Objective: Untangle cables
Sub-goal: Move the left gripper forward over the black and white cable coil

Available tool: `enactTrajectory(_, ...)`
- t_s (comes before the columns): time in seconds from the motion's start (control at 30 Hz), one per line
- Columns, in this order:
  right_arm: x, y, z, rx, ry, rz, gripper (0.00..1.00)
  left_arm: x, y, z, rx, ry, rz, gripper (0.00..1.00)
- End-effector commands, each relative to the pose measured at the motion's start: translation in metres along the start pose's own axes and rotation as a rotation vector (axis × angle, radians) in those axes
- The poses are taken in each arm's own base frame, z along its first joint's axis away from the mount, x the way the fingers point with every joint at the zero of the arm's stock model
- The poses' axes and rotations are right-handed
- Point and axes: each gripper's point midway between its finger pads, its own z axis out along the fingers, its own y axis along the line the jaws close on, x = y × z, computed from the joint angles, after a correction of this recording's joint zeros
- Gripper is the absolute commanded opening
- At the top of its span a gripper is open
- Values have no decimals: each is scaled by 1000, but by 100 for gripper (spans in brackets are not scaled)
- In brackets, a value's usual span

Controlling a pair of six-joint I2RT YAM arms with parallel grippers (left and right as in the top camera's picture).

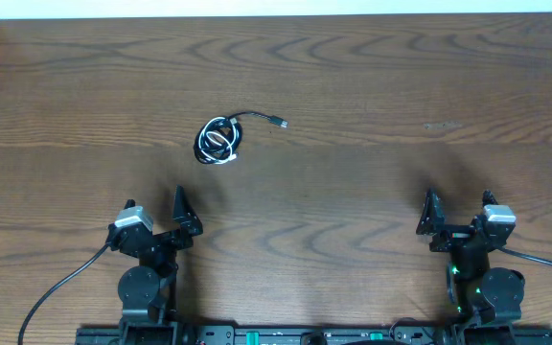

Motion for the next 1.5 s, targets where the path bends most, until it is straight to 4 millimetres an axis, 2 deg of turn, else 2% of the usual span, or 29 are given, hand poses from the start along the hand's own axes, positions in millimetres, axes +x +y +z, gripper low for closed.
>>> enactTrajectory(0.0, 0, -1, 0, 6, -1, -14, 99, 13, 9, 1, -37, 38, 20, 98)
enactTrajectory(0.23, 0, -1, 0, 6, -1, -14, 99, -12, -14, -9, 57, 52, 16, 98)
enactTrajectory(0.37, 0, -1, 0, 6, -1, -14, 99, -38, -21, -20, 43, 97, 22, 98)
enactTrajectory(0.47, 0, -1, 0, 6, -1, -14, 99, -65, -29, -24, 35, 138, 28, 98)
enactTrajectory(0.63, 0, -1, 0, 6, -1, -14, 99, -105, -54, -17, 63, 270, 65, 98)
enactTrajectory(0.73, 0, -1, 0, 6, -1, -14, 99, -113, -69, -8, 86, 428, 102, 98)
enactTrajectory(0.83, 0, -1, 0, 6, -1, -14, 99, -109, -72, 1, 54, 634, 148, 98)
enactTrajectory(0.97, 0, -1, 0, 6, -1, -14, 99, -93, -70, 18, 0, 850, 163, 98)
enactTrajectory(1.1, 0, -1, 0, 6, -1, -14, 99, -63, -78, 41, 35, 981, 132, 98)
enactTrajectory(1.27, 0, -1, 0, 6, -1, -14, 99, -28, -76, 66, 20, 1085, 112, 98)
enactTrajectory(1.3, 0, -1, 0, 6, -1, -14, 99, -21, -76, 72, 19, 1102, 106, 95)
enactTrajectory(1.37, 0, -1, 0, 6, -1, -14, 99, -7, -75, 79, 20, 1141, 93, 19)
enactTrajectory(1.4, 0, -1, 0, 6, -1, -14, 99, 0, -74, 82, 5, 1160, 79, 8)
enactTrajectory(1.47, 0, -1, 0, 6, -1, -14, 99, 14, -70, 88, -27, 1198, 51, 7)
